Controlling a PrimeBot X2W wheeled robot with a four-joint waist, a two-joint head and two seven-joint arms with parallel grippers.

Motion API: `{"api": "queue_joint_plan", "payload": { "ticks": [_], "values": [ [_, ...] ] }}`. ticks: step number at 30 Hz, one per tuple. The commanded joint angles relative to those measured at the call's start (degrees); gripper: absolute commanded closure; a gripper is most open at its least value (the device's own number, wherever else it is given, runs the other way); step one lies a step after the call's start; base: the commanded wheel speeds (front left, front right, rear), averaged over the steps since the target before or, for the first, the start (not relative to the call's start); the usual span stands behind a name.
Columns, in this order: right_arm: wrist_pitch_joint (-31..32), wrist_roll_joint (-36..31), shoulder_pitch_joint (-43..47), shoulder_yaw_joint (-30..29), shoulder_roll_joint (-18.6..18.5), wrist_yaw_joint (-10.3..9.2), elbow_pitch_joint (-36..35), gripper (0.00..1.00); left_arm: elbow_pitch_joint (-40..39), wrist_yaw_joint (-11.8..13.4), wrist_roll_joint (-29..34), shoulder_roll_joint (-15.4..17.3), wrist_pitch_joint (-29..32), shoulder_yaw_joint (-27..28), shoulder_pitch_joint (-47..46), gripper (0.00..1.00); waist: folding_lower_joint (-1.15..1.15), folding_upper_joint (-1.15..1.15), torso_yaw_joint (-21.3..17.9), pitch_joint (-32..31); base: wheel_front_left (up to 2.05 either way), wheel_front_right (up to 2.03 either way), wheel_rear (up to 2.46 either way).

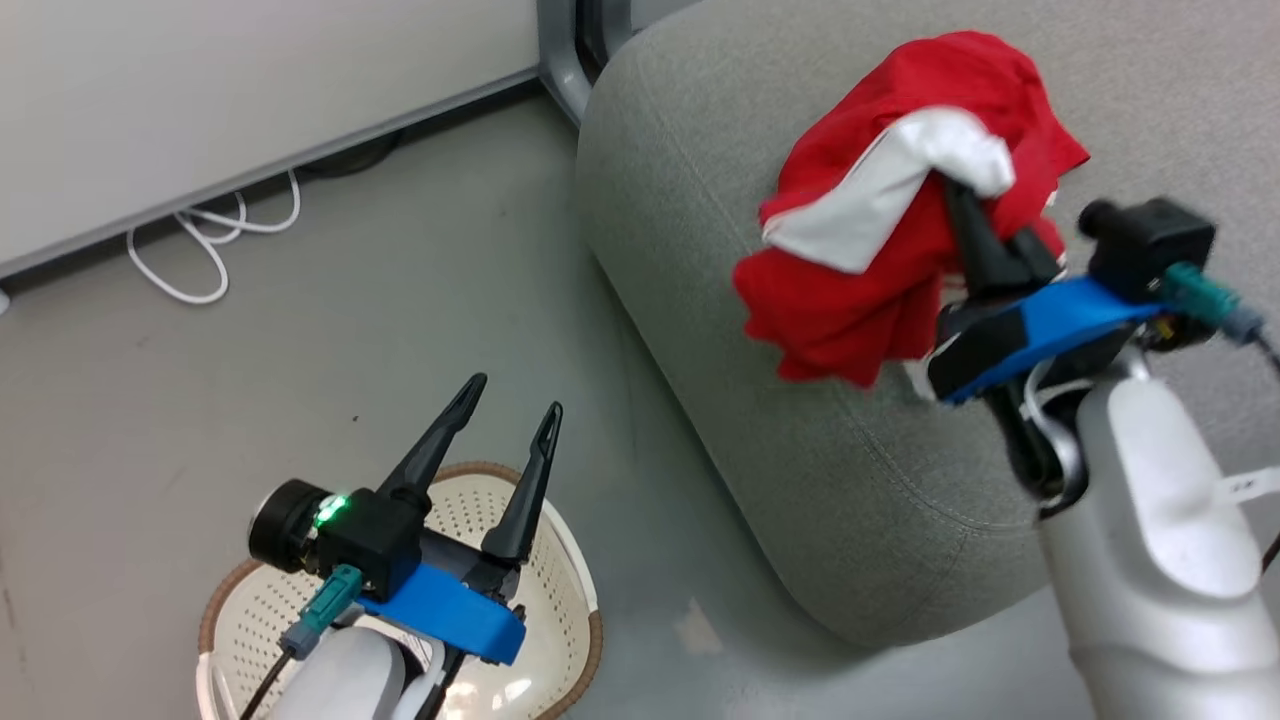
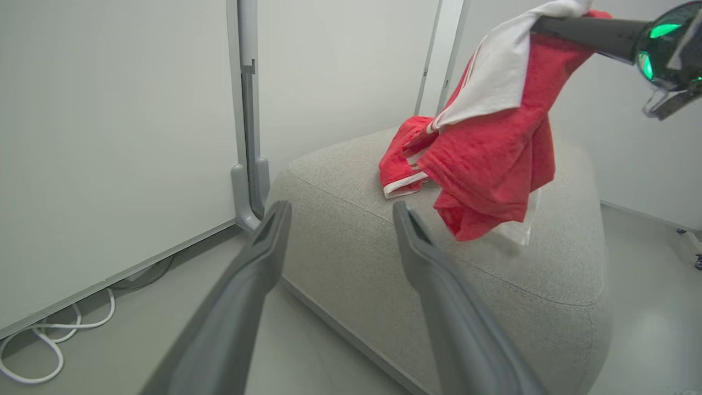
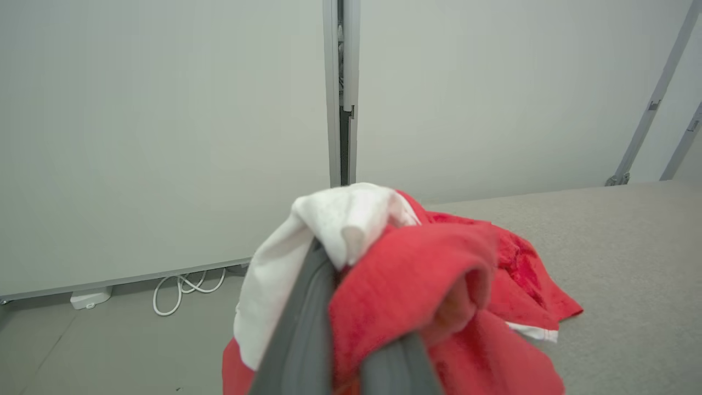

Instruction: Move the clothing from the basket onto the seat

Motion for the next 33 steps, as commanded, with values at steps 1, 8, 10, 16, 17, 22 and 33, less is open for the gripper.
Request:
{"api": "queue_joint_plan", "payload": {
  "ticks": [1, 8, 10, 16, 17, 22, 33],
  "values": [
    [0.5, 1.2, -3.1, -1.2, -1.2, 0.01, -0.6, 1.00, -0.8, 0.0, 0.6, 1.0, -0.1, -0.3, -1.8, 0.00, 0.00, 0.00, 1.4, 4.0, 0.00, 0.00, 0.00],
    [2.5, 1.1, -15.4, -9.1, -8.4, 0.02, -1.1, 1.00, -4.8, 0.5, 2.7, 3.6, -0.1, -0.3, -6.6, 0.00, 0.00, 0.00, 3.5, 13.8, 0.00, 0.00, 0.00],
    [2.9, 0.4, -18.9, -12.5, -10.2, 0.01, -1.1, 1.00, -6.1, 0.5, 3.3, 4.1, 0.0, -0.3, -7.8, 0.00, 0.00, 0.00, 4.1, 16.5, 0.00, 0.00, 0.00],
    [4.3, -0.1, -28.5, -22.6, -13.3, 0.02, 0.2, 1.00, -9.6, 0.4, 4.7, 5.5, 0.5, -0.6, -11.9, 0.00, 0.00, 0.00, 6.8, 24.3, 0.00, 0.00, 0.00],
    [4.4, -0.4, -29.9, -24.1, -13.8, 0.02, 0.7, 1.00, -10.2, 0.4, 5.0, 5.7, 0.5, -0.5, -12.5, 0.00, 0.00, 0.00, 7.2, 25.4, 0.00, 0.00, 0.00],
    [3.4, -3.4, -34.4, -30.2, -15.1, 0.02, 4.3, 1.00, -12.8, 0.4, 5.7, 6.2, 0.5, -0.9, -14.7, 0.00, 0.00, 0.00, 9.1, 29.9, 0.00, 0.00, 0.00],
    [-1.0, -11.9, -35.0, -40.1, -14.0, 0.01, 17.0, 0.51, -13.9, 1.0, 6.4, 5.2, 0.0, -1.6, -16.7, 0.00, 0.00, 0.00, 12.2, 34.1, 0.00, 0.00, 0.00]
  ]
}}
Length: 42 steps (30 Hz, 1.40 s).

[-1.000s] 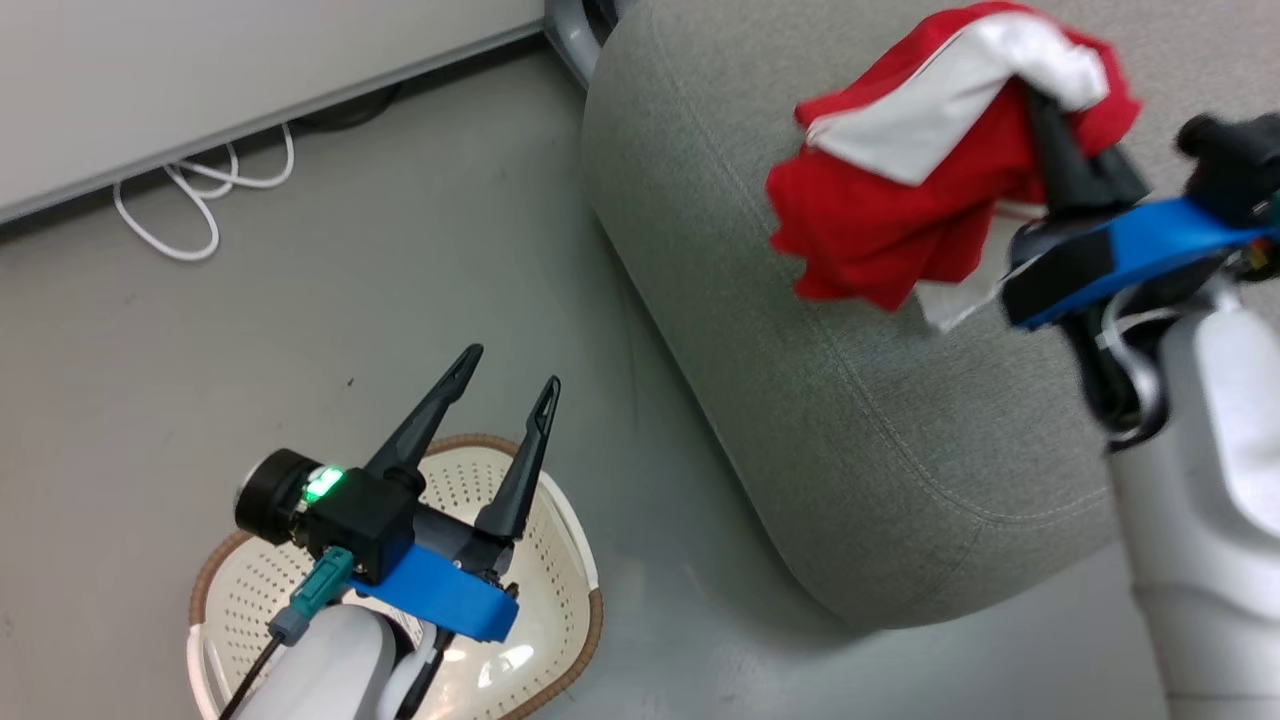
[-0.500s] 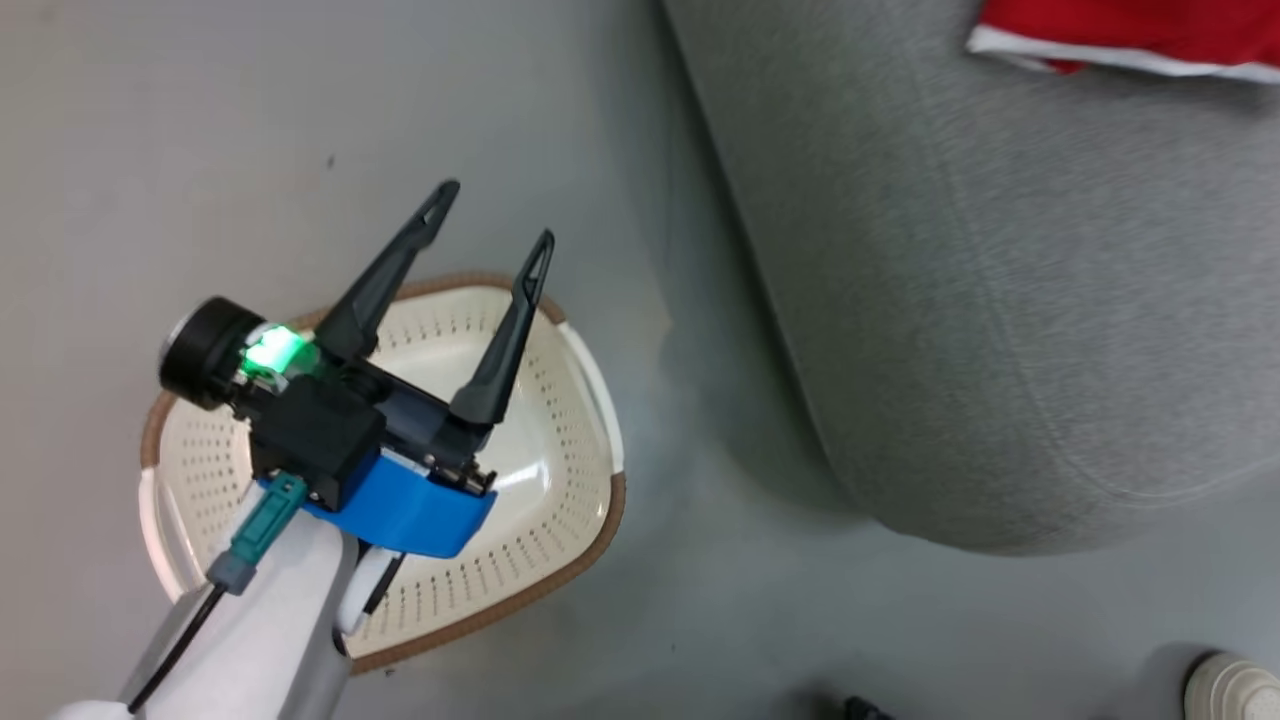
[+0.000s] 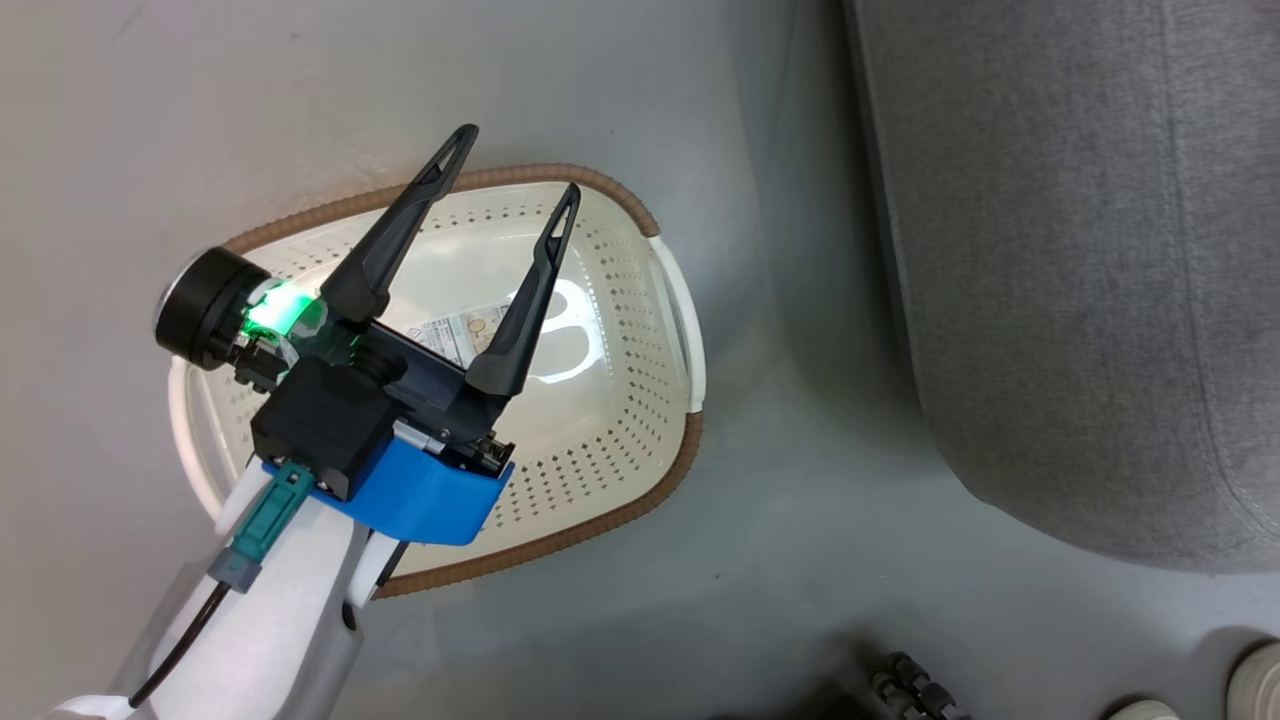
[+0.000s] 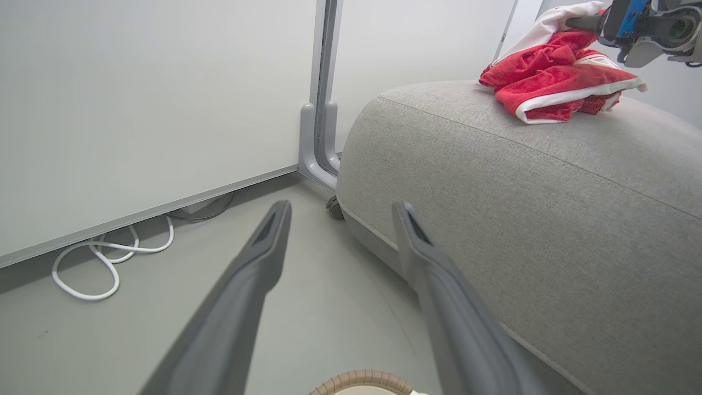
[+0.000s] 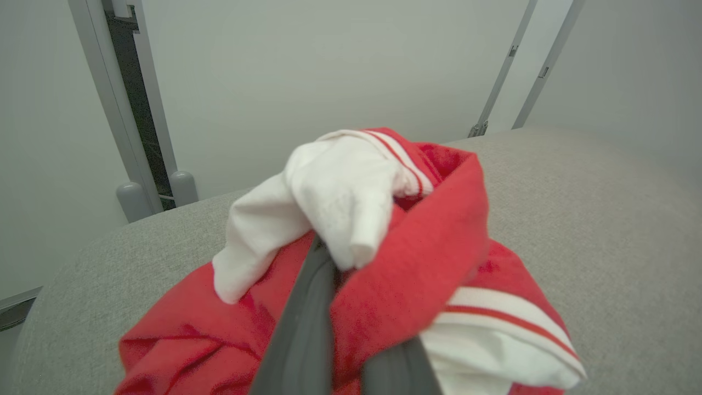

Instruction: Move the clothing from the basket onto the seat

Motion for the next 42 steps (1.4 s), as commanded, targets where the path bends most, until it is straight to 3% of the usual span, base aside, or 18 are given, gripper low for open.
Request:
{"api": "queue_joint_plan", "payload": {
  "ticks": [1, 10, 18, 22, 31, 42],
  "values": [
    [-0.7, -1.7, 0.3, -0.4, 0.3, 0.01, 1.3, 0.00, 0.1, 0.3, 0.0, -0.2, -0.3, 0.1, -1.1, 0.00, -0.01, 0.00, 0.8, 0.5, 0.00, 0.00, 0.00],
    [-3.0, -5.2, 2.1, 0.0, 1.5, 0.01, 6.5, 0.00, 1.5, 0.1, -0.6, -1.9, -0.4, 0.4, -0.5, 0.00, -0.01, 0.00, 2.0, -3.6, 0.00, 0.00, 0.00],
    [-4.7, -5.9, 8.0, 5.9, 2.9, 0.01, 9.9, 0.00, 3.5, -0.3, -2.0, -3.8, -0.4, 1.9, 3.7, 0.00, -0.01, 0.00, 1.8, -12.1, 0.00, 0.00, 0.00],
    [-6.2, -3.1, 11.8, 7.9, 4.2, 0.01, 9.9, 0.00, 4.6, -0.3, -2.8, -5.2, -0.4, 3.4, 6.4, 0.00, -0.01, 0.00, 2.2, -17.1, 0.00, 0.00, 0.00],
    [-6.8, -1.7, 24.1, 16.4, 8.6, 0.02, 4.4, 0.00, 8.8, -0.5, -4.2, -8.5, -0.4, 7.4, 13.4, 0.00, -0.01, 0.00, 3.2, -28.3, 0.00, 0.00, 0.00],
    [-5.6, -1.0, 40.3, 25.2, 12.3, 0.01, -10.3, 0.00, 12.0, -0.7, -4.1, -10.6, -0.4, 12.4, 19.5, 0.00, -0.01, 0.00, 4.7, -35.9, 0.00, 0.00, 0.00]
  ]
}}
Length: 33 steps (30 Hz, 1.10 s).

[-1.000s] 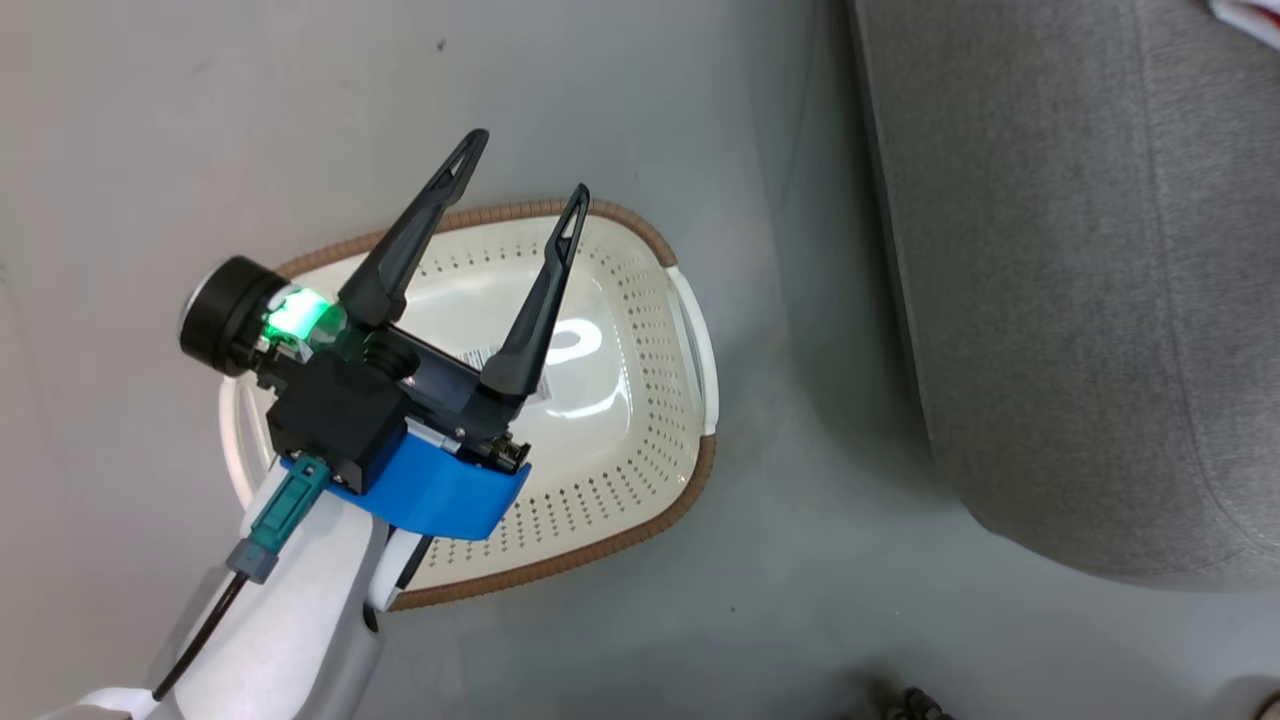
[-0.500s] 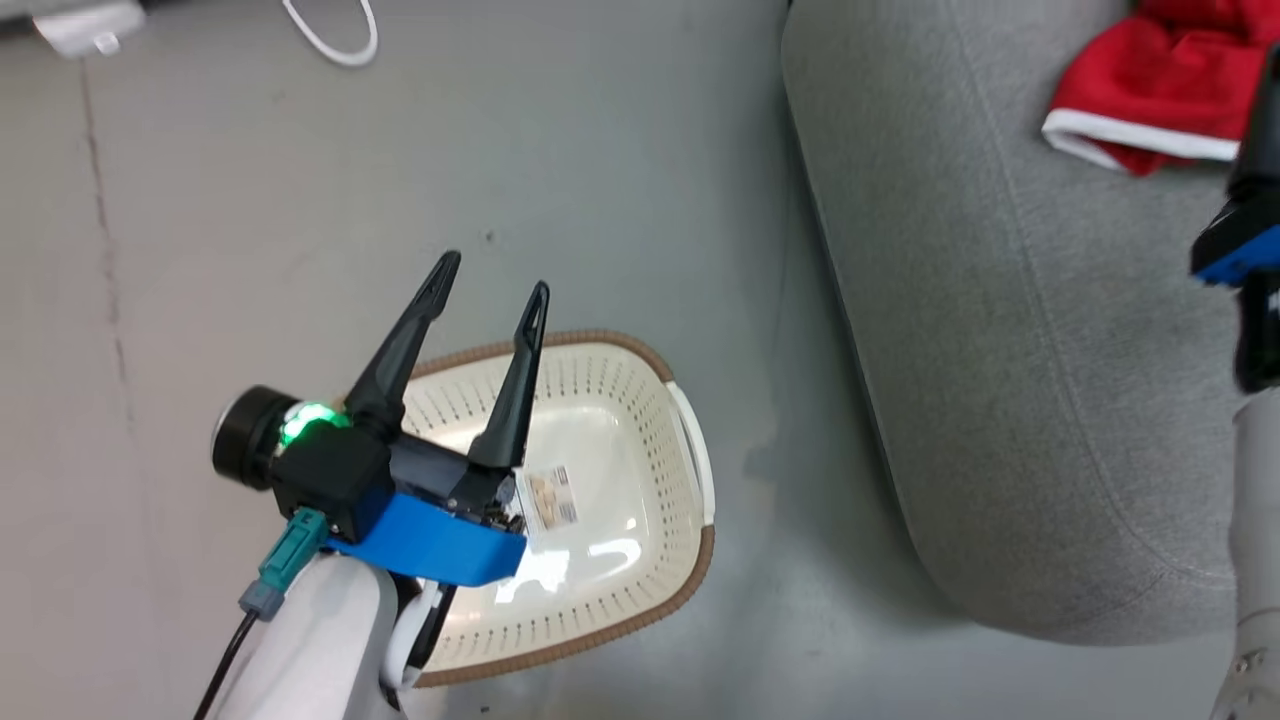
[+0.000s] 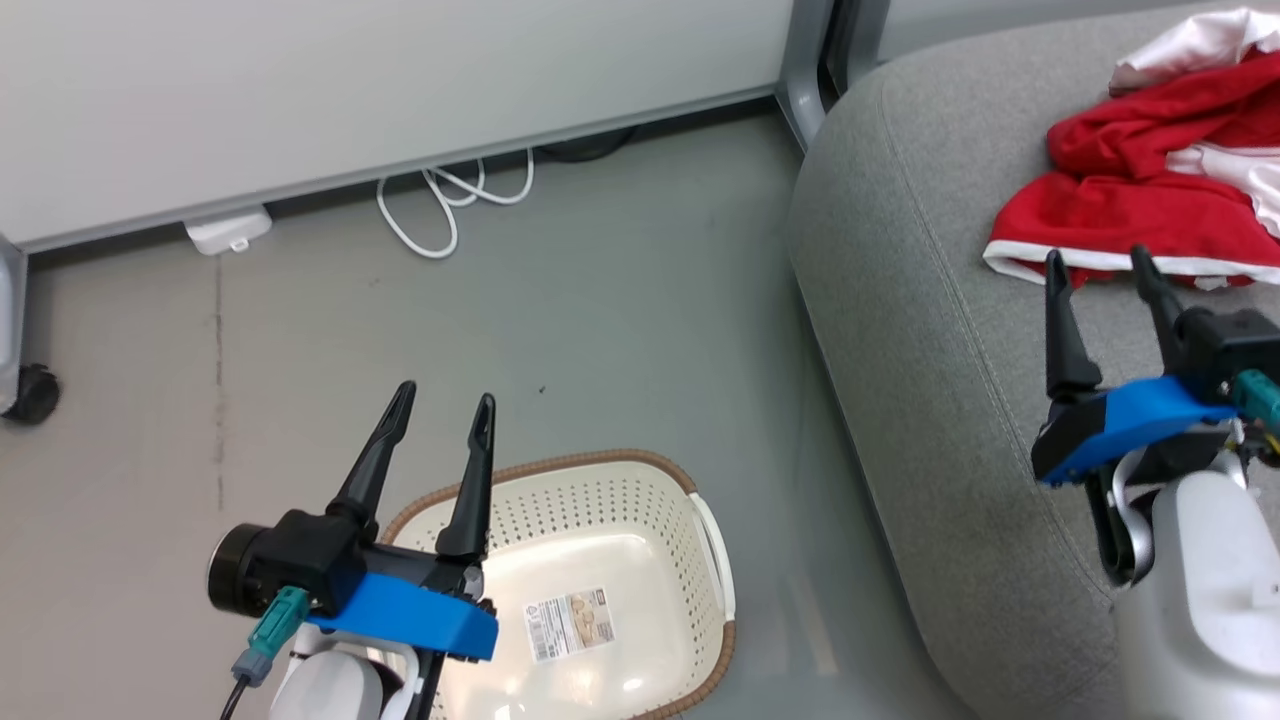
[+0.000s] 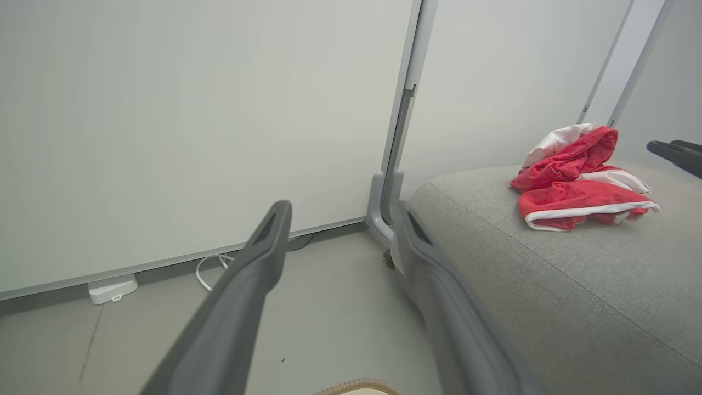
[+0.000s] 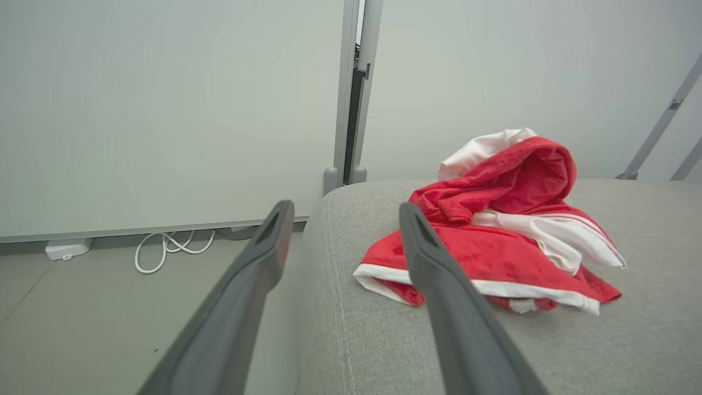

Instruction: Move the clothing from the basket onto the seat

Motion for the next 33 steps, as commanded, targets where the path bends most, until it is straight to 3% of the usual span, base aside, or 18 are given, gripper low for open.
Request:
{"api": "queue_joint_plan", "payload": {
  "ticks": [1, 15, 21, 33],
  "values": [
    [0.7, 0.9, 3.4, 0.8, 0.7, 0.01, -2.9, 0.00, 0.4, -0.3, -0.1, -0.2, -0.2, 1.2, 1.1, 0.00, 0.02, 0.00, 0.9, -2.2, 0.00, 0.00, 0.00],
    [4.3, 5.0, 16.9, 4.2, 2.2, 0.01, -13.8, 0.00, 2.9, -0.5, 0.3, -1.9, -0.2, 6.1, 5.7, 0.00, 0.02, 0.00, 5.3, -7.9, 0.00, 0.00, 0.00],
    [5.2, 9.0, 20.5, 5.1, 2.1, 0.02, -14.9, 0.00, 4.9, -0.4, 0.5, -2.2, -0.2, 7.7, 6.8, 0.00, 0.02, 0.00, 7.5, -9.9, 0.00, 0.00, 0.00],
    [5.8, 7.2, 24.3, 6.9, 2.1, 0.01, -15.8, 0.00, 6.2, -0.5, 0.1, -2.2, -0.2, 9.0, 8.5, 0.00, 0.02, 0.00, 9.8, -12.1, 0.00, 0.00, 0.00]
  ]
}}
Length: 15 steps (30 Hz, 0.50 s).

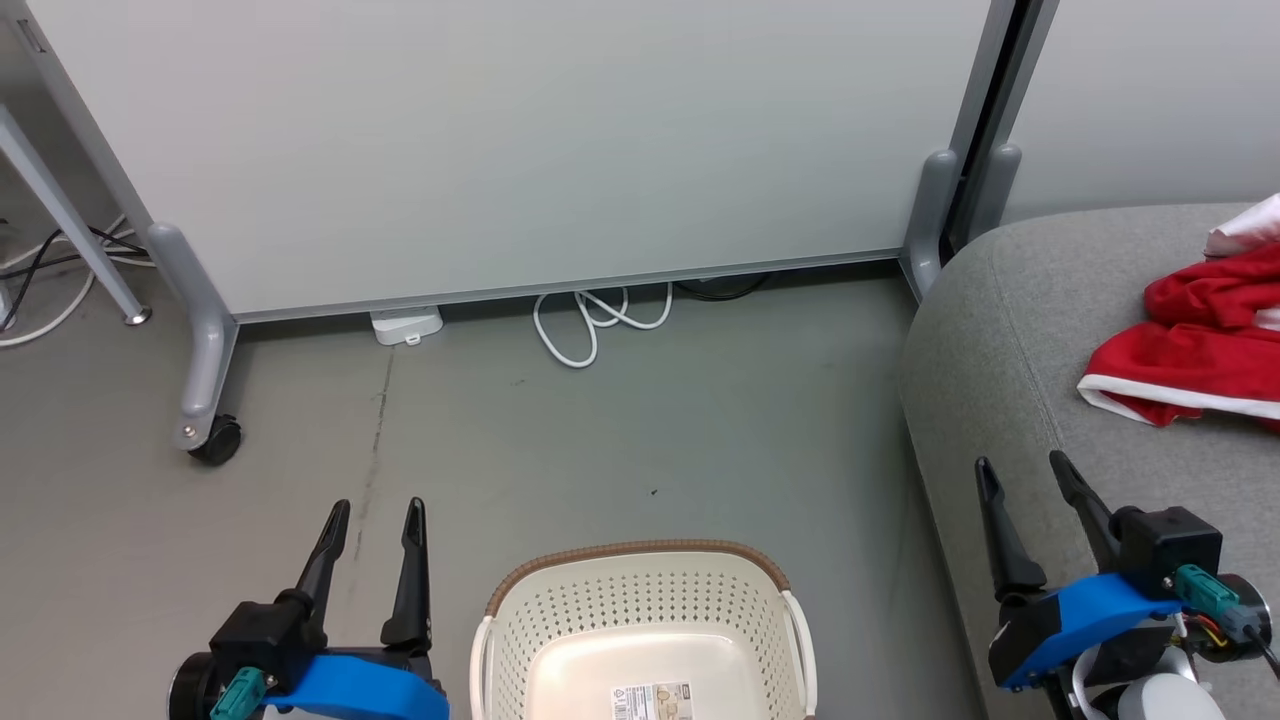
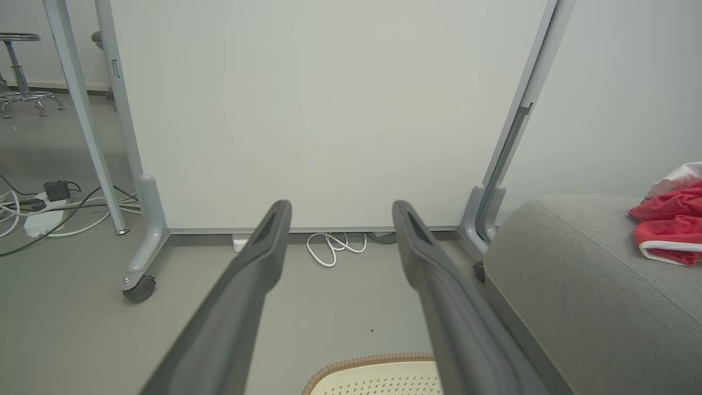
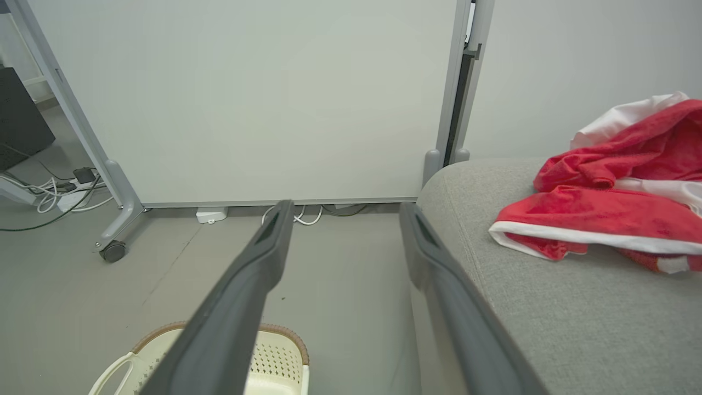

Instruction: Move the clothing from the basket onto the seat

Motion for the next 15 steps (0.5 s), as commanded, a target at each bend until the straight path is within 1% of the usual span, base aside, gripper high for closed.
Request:
{"api": "queue_joint_plan", "payload": {
  "ticks": [1, 7, 15],
  "values": [
    [-0.3, -0.3, 1.1, 0.2, 0.0, 0.01, 0.0, 0.00, 0.2, -0.4, -0.2, 0.4, -0.2, 0.2, 0.7, 0.00, 0.00, 0.00, 0.3, -0.3, 0.00, 0.00, 0.00],
    [-0.9, -0.5, 3.1, 0.0, 0.0, 0.02, -0.2, 0.00, 1.1, -0.2, -0.9, 0.5, -0.2, 0.6, 1.0, 0.00, 0.00, 0.00, 1.1, -1.3, 0.00, 0.00, 0.00],
    [-0.8, 0.2, 4.4, 0.2, 0.0, 0.02, -0.9, 0.00, 2.1, -0.2, -1.4, 0.8, -0.2, 1.0, 1.2, 0.00, 0.00, 0.00, 1.2, -1.8, 0.00, 0.00, 0.00]
  ]
}}
